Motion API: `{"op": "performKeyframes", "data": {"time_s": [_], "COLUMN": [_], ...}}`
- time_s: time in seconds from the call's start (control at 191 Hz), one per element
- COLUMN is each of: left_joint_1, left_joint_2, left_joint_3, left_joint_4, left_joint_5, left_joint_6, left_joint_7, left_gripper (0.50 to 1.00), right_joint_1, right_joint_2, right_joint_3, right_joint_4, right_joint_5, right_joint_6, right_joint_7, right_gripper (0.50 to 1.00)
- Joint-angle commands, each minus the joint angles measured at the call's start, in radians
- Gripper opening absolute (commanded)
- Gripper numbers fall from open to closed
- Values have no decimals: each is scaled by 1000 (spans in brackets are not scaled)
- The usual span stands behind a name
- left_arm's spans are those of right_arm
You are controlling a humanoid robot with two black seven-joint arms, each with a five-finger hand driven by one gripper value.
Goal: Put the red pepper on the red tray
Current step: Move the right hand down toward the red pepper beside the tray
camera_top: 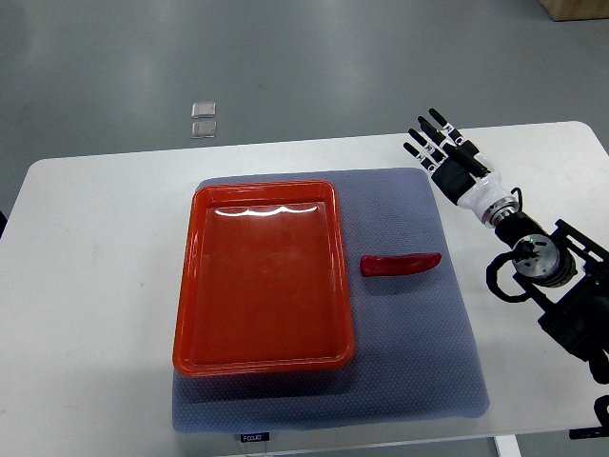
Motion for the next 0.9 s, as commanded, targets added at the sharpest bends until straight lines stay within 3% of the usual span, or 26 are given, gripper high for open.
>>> {"op": "performKeyframes", "data": {"time_s": [0.0, 0.435, 0.64, 0.813, 0.897], "left_joint_1": [0, 0, 0, 0, 0], "left_joint_2": [0, 0, 0, 0, 0], "left_joint_3": [0, 0, 2, 5, 5], "left_joint_4": [-1, 3, -10, -18, -17], "left_joint_5": [0, -3, -2, 0, 0], "left_joint_6": [0, 0, 0, -2, -2], "left_joint_7": [0, -2, 3, 8, 9], "left_gripper": [1000, 1000, 1000, 1000, 1000], "right_joint_1": [0, 11, 55, 127, 196], "right_joint_2": [2, -9, -26, -118, -214], "right_joint_3": [-1, -24, -65, -169, -304], "right_joint_4": [0, 25, 49, 132, 210], "right_joint_5": [-1, -33, -315, -570, -682], "right_joint_6": [0, 3, 48, 98, 121], "right_joint_7": [0, -6, -34, -92, -98], "right_gripper": [913, 913, 913, 913, 913]}}
